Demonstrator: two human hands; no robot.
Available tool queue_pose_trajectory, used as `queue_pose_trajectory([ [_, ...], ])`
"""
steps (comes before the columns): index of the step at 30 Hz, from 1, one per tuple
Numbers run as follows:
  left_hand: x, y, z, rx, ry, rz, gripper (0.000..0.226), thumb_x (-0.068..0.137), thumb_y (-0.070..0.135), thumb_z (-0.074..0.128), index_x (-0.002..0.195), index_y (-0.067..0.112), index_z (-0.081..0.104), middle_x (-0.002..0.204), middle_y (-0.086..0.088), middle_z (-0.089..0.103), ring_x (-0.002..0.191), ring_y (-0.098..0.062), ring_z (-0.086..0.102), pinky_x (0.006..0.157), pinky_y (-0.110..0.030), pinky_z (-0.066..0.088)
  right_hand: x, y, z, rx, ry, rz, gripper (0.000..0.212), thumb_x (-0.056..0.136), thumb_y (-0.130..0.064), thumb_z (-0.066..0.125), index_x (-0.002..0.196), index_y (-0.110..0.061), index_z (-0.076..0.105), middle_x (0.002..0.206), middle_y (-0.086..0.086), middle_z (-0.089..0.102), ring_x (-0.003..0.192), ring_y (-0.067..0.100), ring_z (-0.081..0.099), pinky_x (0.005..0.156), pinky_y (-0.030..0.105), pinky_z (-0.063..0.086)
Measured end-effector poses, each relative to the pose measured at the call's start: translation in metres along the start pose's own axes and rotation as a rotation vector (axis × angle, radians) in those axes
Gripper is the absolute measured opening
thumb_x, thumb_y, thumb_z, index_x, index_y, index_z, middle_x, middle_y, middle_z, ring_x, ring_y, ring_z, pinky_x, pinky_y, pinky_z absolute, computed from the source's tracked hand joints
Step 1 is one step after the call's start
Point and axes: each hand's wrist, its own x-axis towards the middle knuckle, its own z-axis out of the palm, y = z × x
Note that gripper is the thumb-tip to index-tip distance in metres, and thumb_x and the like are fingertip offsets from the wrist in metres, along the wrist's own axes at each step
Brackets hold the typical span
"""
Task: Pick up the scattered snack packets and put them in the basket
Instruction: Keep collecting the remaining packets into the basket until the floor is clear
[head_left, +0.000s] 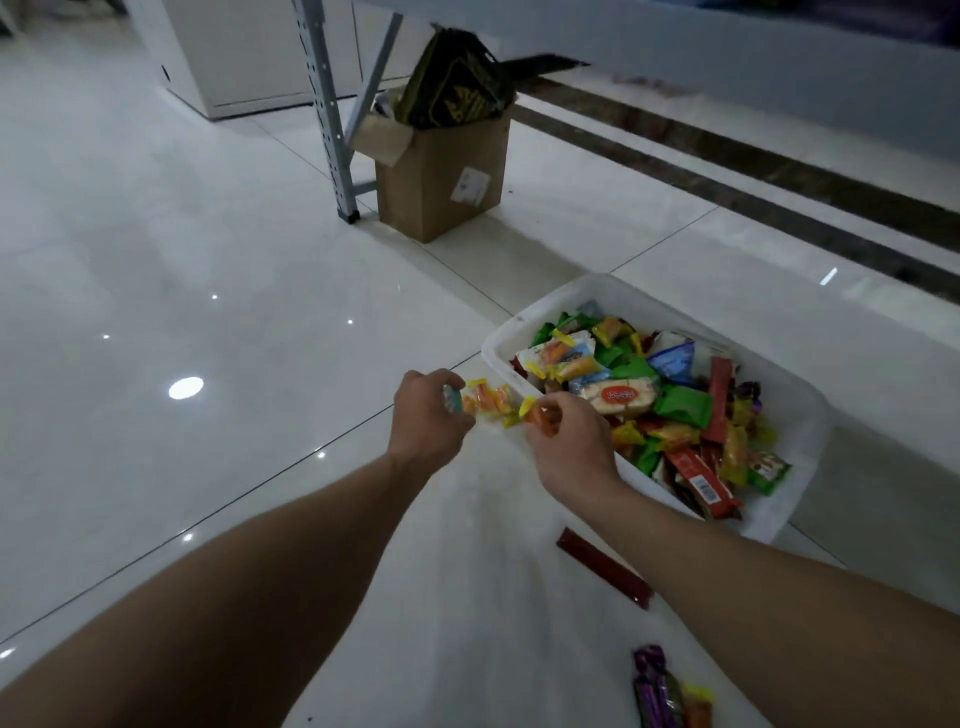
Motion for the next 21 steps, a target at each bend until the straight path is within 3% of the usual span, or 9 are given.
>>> queue_pose_trajectory([
  [5, 0.004, 0.039, 0.002, -0.021, -0.019, 0.092, 0.042, 0.072, 0.011, 0.077, 0.111, 0.02, 0.066, 0.107, -0.007, 0.052, 0.09, -0.02, 0.053, 0.07, -0.018, 0.034, 0.018, -0.008, -0.034, 0.015, 0.084, -0.009, 0.015, 0.087, -0.02, 0.065, 0.1, -0.016, 0.061, 0.102, 0.001, 0.061, 0.094, 0.017, 0.056, 0.077, 0.026, 0.043],
  [10, 0.013, 0.071, 0.021, -0.046, -0.062, 0.165, 0.043, 0.071, 0.013, 0.078, 0.111, 0.02, 0.066, 0.108, -0.008, 0.053, 0.096, -0.024, 0.055, 0.078, -0.029, 0.047, 0.034, -0.001, -0.056, 0.03, 0.149, 0.038, 0.018, 0.087, -0.019, 0.066, 0.103, -0.015, 0.06, 0.105, 0.002, 0.062, 0.099, 0.019, 0.058, 0.087, 0.033, 0.049],
  [16, 0.038, 0.093, 0.051, -0.052, -0.097, 0.175, 0.039, 0.073, 0.012, 0.076, 0.11, 0.022, 0.066, 0.114, -0.008, 0.055, 0.104, -0.025, 0.053, 0.088, -0.041, 0.051, 0.064, 0.012, -0.075, 0.032, 0.162, 0.074, 0.007, 0.09, -0.017, 0.063, 0.093, -0.019, 0.057, 0.103, 0.003, 0.06, 0.093, 0.018, 0.057, 0.08, 0.032, 0.052],
  [18, 0.049, 0.098, 0.062, -0.048, -0.101, 0.181, 0.037, 0.075, 0.014, 0.075, 0.11, 0.024, 0.066, 0.114, -0.008, 0.055, 0.105, -0.025, 0.053, 0.088, -0.04, 0.051, 0.077, 0.016, -0.08, 0.001, 0.181, 0.096, 0.007, 0.09, -0.016, 0.063, 0.09, -0.018, 0.057, 0.1, 0.002, 0.06, 0.089, 0.017, 0.055, 0.074, 0.028, 0.046],
  [21, 0.062, 0.105, 0.077, -0.03, -0.115, 0.175, 0.039, 0.077, 0.014, 0.073, 0.113, 0.025, 0.066, 0.117, -0.006, 0.055, 0.108, -0.023, 0.053, 0.088, -0.034, 0.051, 0.095, 0.021, -0.083, 0.001, 0.207, 0.146, 0.005, 0.089, -0.015, 0.062, 0.088, -0.016, 0.058, 0.096, 0.003, 0.061, 0.091, 0.021, 0.058, 0.08, 0.034, 0.05],
])
